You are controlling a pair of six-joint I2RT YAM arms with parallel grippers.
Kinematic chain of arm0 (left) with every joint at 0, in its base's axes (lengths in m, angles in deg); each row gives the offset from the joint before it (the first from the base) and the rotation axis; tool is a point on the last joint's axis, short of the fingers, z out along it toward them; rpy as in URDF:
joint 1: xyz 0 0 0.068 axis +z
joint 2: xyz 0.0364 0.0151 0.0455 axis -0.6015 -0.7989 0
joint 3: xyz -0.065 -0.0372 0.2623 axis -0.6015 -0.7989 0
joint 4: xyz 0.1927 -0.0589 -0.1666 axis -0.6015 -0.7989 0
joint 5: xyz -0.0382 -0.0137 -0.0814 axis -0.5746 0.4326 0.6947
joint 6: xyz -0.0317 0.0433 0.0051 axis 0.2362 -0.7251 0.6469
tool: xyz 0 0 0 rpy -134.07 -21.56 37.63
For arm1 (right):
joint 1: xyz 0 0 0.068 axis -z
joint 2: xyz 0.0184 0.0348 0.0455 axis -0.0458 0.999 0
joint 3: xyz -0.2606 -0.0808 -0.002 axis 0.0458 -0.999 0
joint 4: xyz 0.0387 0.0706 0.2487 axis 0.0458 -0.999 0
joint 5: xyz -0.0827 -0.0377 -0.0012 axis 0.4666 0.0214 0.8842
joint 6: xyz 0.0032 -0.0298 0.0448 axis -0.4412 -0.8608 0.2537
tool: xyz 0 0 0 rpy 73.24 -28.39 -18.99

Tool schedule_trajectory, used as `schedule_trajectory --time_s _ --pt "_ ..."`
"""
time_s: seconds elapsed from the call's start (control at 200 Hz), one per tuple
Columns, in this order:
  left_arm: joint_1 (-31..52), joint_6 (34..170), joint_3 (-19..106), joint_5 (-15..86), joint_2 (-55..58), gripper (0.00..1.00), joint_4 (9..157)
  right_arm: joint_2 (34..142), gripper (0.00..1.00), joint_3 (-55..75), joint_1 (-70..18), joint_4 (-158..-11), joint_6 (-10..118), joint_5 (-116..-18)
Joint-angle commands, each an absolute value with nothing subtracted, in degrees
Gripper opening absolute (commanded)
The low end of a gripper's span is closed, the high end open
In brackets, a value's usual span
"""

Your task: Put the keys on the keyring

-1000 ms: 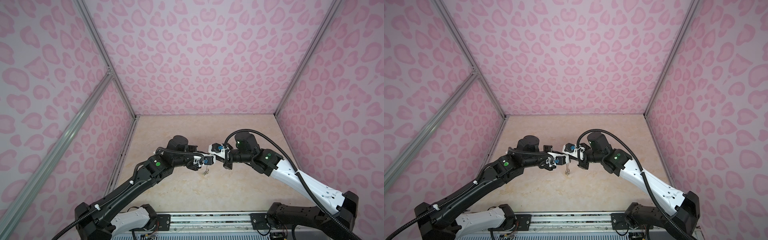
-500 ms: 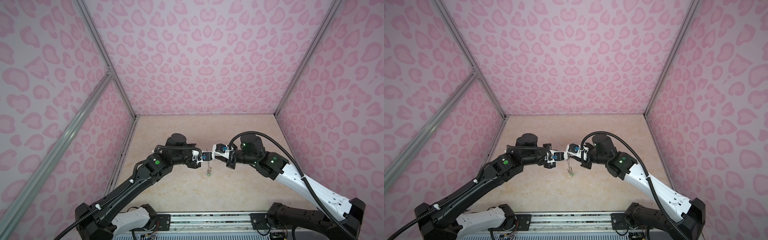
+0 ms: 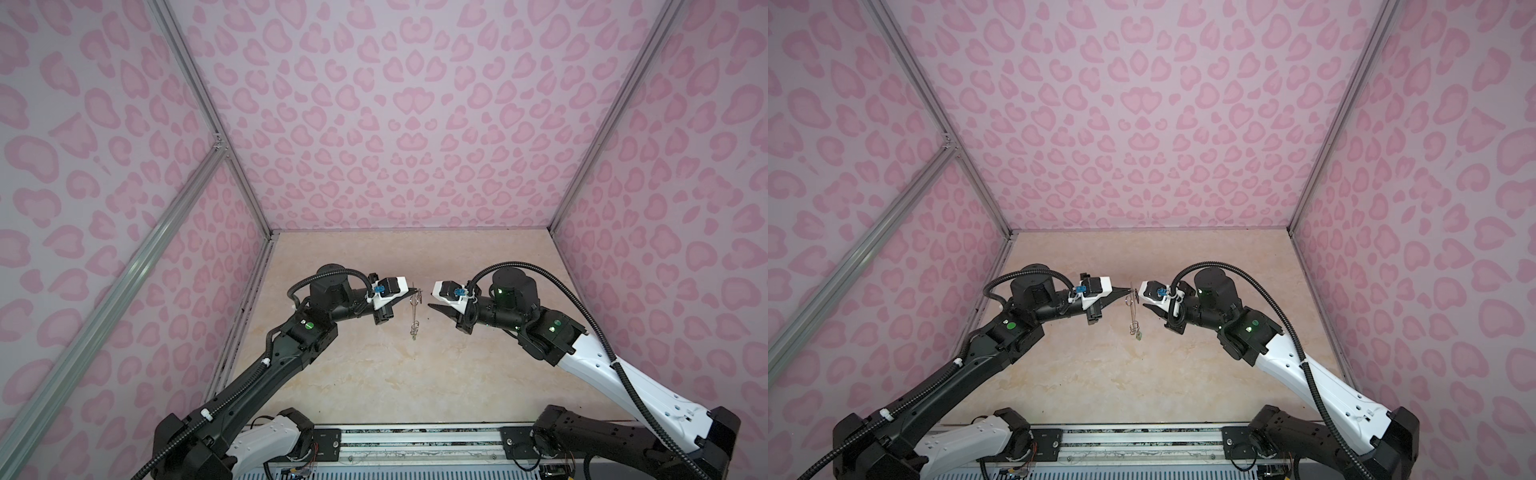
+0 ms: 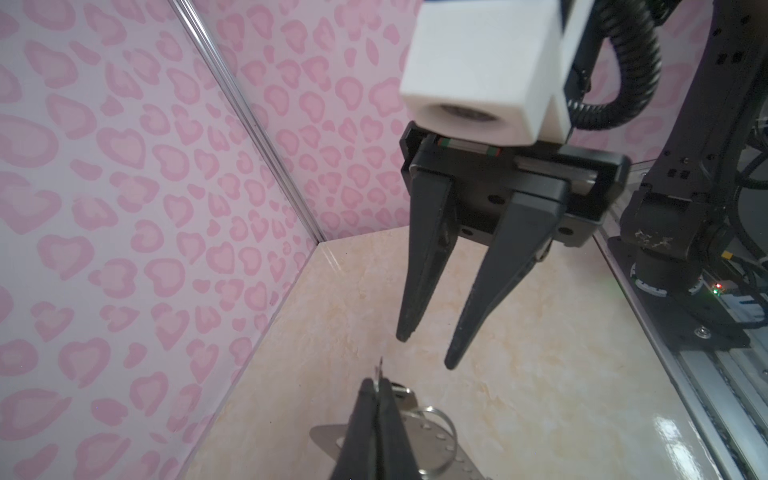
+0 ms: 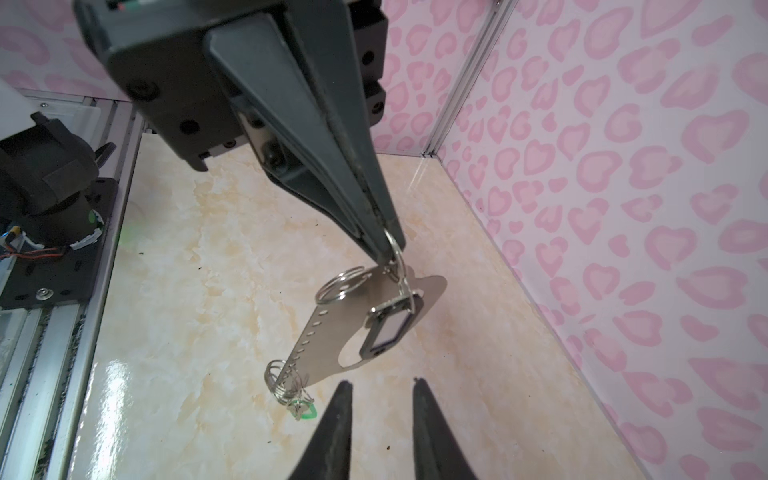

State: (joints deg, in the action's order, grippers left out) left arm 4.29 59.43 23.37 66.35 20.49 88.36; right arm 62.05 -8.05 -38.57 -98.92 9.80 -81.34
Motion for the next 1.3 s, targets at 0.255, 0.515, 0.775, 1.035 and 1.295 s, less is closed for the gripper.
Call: schedule_trajectory --time_s 0.255,0.515,0.775,1.035,1.295 --pt "4.81 67.43 22.76 69.47 19.33 0.03 101.5 64.15 0.29 -8.48 -38.86 -90.52 17.4 -80.94" --pt "4.81 67.34 21.97 69.57 19.77 0.03 100.71 64.38 0.34 -8.48 -38.95 -87.7 18.87 -80.05" --pt "4.81 66.43 21.97 69.87 20.0 0.03 99.59 63.53 0.34 -8.7 -38.94 -88.24 15.97 -82.82" --pt "4.81 65.58 22.14 70.99 20.12 0.03 98.07 61.61 0.29 -5.93 -37.5 -98.25 9.09 -85.56" --pt "4.81 64.99 22.4 71.89 20.16 0.03 96.72 63.69 0.2 -2.84 -37.35 -100.31 5.82 -86.75"
